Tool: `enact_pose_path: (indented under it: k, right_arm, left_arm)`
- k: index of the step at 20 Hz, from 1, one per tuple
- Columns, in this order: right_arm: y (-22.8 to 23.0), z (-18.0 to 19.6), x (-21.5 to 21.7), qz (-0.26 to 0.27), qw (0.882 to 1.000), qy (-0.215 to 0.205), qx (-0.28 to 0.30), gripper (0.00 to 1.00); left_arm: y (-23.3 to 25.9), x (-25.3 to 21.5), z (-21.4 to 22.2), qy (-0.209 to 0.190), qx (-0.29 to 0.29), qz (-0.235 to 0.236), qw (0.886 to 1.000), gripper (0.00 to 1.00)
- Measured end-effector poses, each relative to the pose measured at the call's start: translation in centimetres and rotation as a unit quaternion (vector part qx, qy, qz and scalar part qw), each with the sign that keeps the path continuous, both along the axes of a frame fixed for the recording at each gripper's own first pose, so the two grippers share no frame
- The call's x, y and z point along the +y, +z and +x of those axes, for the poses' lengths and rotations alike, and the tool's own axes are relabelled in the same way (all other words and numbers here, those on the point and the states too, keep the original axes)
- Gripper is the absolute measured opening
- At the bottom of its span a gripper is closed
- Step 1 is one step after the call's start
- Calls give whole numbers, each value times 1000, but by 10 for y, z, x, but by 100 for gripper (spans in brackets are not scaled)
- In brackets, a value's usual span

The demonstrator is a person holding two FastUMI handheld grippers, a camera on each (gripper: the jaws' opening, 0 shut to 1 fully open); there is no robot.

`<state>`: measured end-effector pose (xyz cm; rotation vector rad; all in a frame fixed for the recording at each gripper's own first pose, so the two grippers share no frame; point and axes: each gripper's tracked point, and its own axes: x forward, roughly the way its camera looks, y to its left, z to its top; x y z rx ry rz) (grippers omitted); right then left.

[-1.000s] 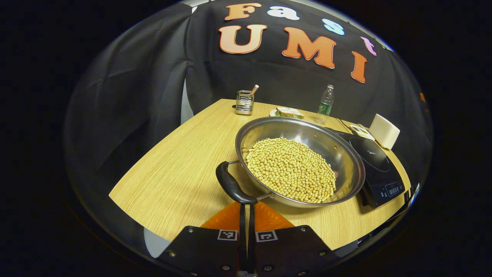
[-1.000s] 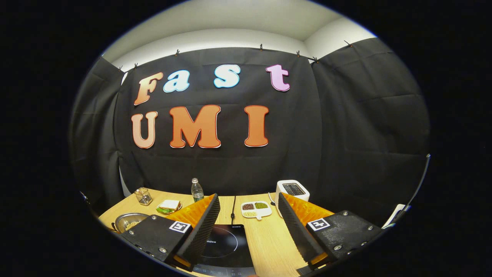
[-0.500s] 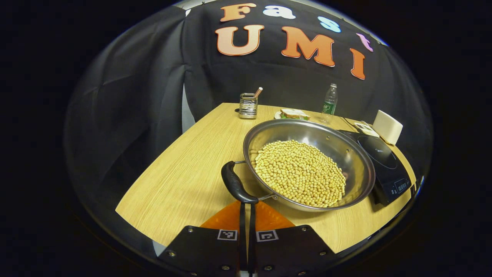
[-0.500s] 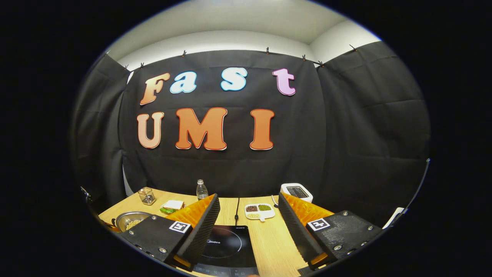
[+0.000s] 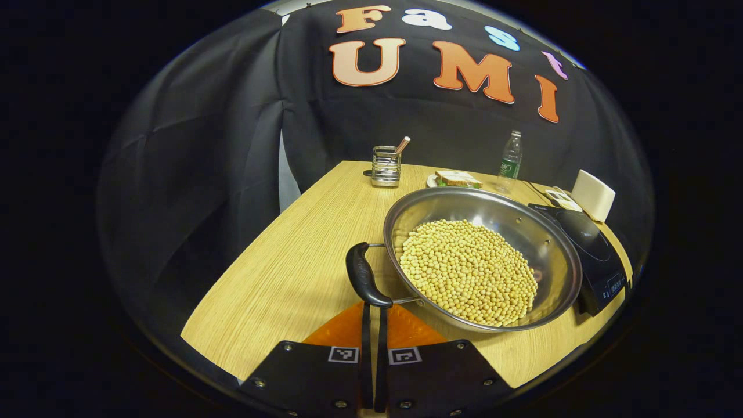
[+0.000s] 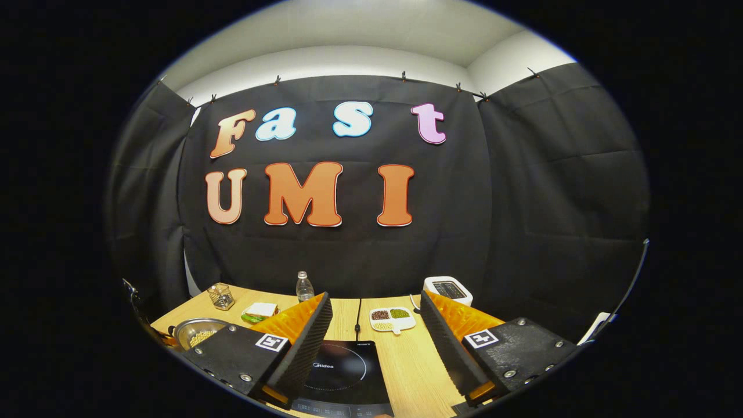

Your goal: First push the handle of the pot to place it horizontally, then grasp the pot with both hands and set it on the induction cooktop.

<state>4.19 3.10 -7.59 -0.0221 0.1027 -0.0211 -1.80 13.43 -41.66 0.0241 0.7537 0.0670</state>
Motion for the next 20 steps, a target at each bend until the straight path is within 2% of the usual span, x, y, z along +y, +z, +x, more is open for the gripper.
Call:
enact_pose_path:
  k: [2,3,4,5,7,8,9,10,11,12,13,15,16,17,18,19,20]
  right_arm:
    - [-1,0,0,2,1000,-1,3,95]
    - [-3,1,1,3,1000,-2,4,100]
    - [-3,1,2,3,1000,-1,6,95]
    - [-4,2,3,2,1000,-1,7,100]
    - [-7,2,6,-1,1000,0,10,100]
    - [-8,3,8,-2,1000,0,11,95]
    - [-10,3,10,-3,1000,1,13,100]
    - [-11,2,12,-3,1000,2,15,100]
    - [-12,2,13,-3,1000,3,16,95]
    - [-13,2,14,-3,1000,3,17,95]
    - [-12,3,16,-1,1000,2,16,100]
    - [-12,3,20,3,1000,1,12,100]
    - [-12,4,22,4,1000,1,11,95]
    - [-15,5,25,6,1000,1,11,100]
    - [-16,5,27,6,1000,2,14,100]
    - [-19,5,29,6,1000,3,16,95]
    - [-21,6,30,6,1000,3,17,100]
  left_arm:
    - [0,4,7,1,-2,2,1000,4]
    - [0,6,11,2,-3,1,1000,6]
    - [-2,8,14,0,-5,2,1000,6]
    - [-3,10,18,-2,-7,3,1000,6]
    - [-4,15,24,-6,-12,2,1000,6]
    - [-6,16,28,-6,-14,1,1000,6]
    - [-6,17,33,-7,-17,1,1000,6]
    - [-7,19,34,-9,-19,0,1000,4]
    - [-8,20,37,-11,-20,1,1000,6]
    - [-9,22,40,-12,-22,2,1000,6]
    - [-8,22,43,-16,-24,3,1000,4]
    - [-9,23,48,-24,-28,3,999,6]
    - [-11,25,50,-27,-29,1,999,6]
    - [-11,24,52,-30,-32,-3,999,3]
    - [-11,25,54,-31,-33,-7,999,3]
    - [-10,26,56,-32,-33,-11,999,3]
    - [-13,26,58,-34,-34,-15,999,3]
